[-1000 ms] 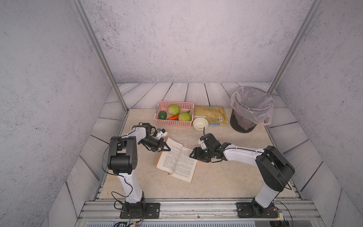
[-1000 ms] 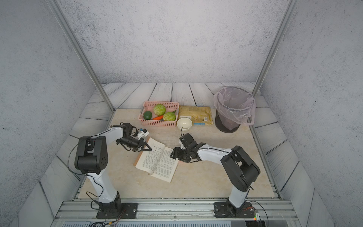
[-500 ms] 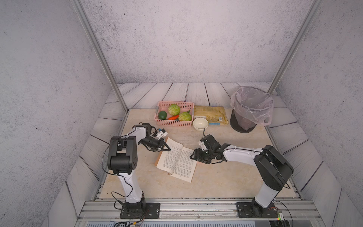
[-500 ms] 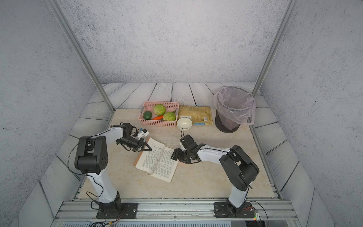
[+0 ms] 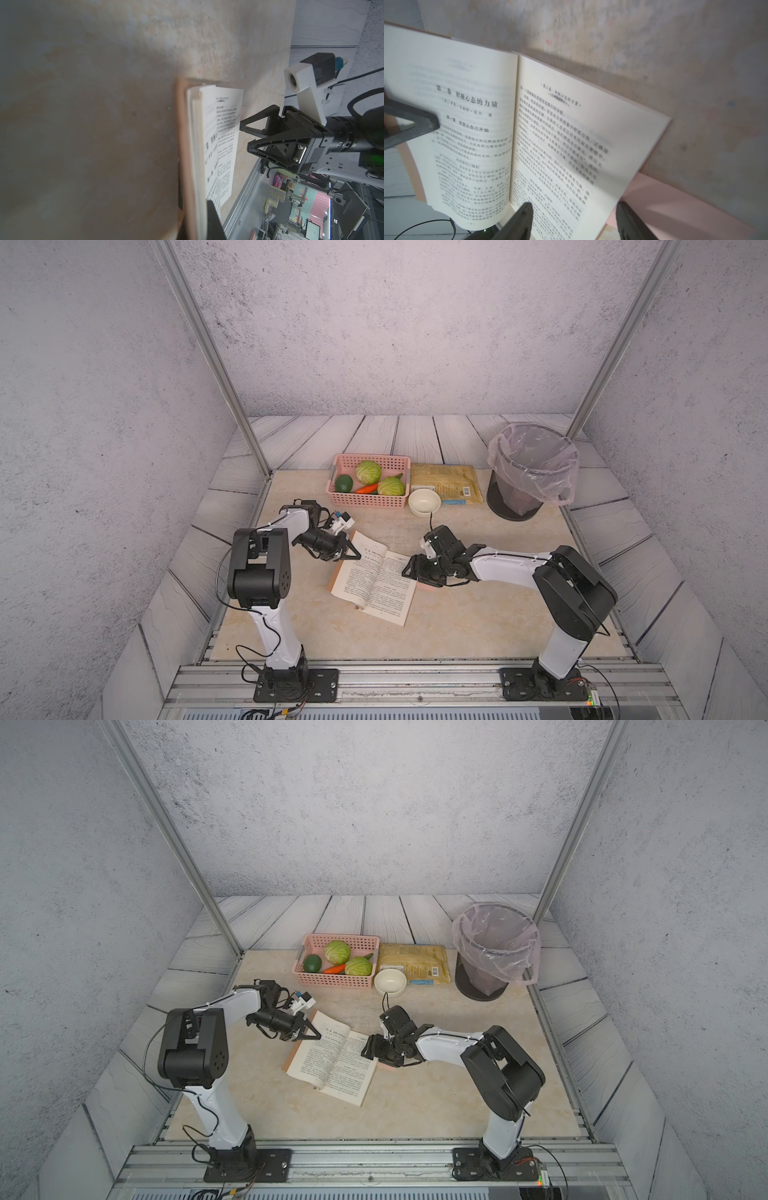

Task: Peel off the used sticky note
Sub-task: Turn the page of the book at the center of the board.

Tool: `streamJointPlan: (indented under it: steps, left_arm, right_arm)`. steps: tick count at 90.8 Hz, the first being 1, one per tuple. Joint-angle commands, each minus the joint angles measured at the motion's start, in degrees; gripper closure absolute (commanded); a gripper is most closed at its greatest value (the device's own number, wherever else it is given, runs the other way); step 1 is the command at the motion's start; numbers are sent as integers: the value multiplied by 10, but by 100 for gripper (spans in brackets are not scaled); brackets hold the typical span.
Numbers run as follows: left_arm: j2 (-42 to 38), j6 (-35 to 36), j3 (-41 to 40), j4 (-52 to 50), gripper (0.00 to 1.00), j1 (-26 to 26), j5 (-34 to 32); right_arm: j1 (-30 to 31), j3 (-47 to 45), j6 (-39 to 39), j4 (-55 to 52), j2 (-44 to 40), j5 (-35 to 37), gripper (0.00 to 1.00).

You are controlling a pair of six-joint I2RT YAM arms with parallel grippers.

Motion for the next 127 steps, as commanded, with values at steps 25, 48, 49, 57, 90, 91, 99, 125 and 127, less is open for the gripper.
streamJointPlan:
  steps: [25,48,49,57,90,91,99,125,127]
  left_arm:
    - [11,8,-1,-4,100,6,-13]
    - [12,9,0,-5,100,6,-12]
    - [12,9,0,-5,100,6,-12]
    - [12,8,0,-4,100,6,-11]
    - [11,9,0,-5,100,6,-11]
    - [11,9,0,-5,100,6,-11]
    - [12,9,-1,-5,100,6,-11]
    - [12,8,-1,-4,100,6,-11]
    - [12,9,0,-5,100,6,-11]
  right_arm:
    - [3,13,4,5,13,-4,32]
    - [4,9,8,21,2,-11,32]
    - [4,9,8,21,2,-11,32]
    - [5,8,9,27,-3,-14,32]
    - [8,6,17,51,-10,-32,32]
    - [8,6,17,52,-10,-32,32]
    - [11,6,16,61,-10,-38,32]
    - [13,-5,16,79,4,-44,32]
    - [13,-6,16,80,5,-44,32]
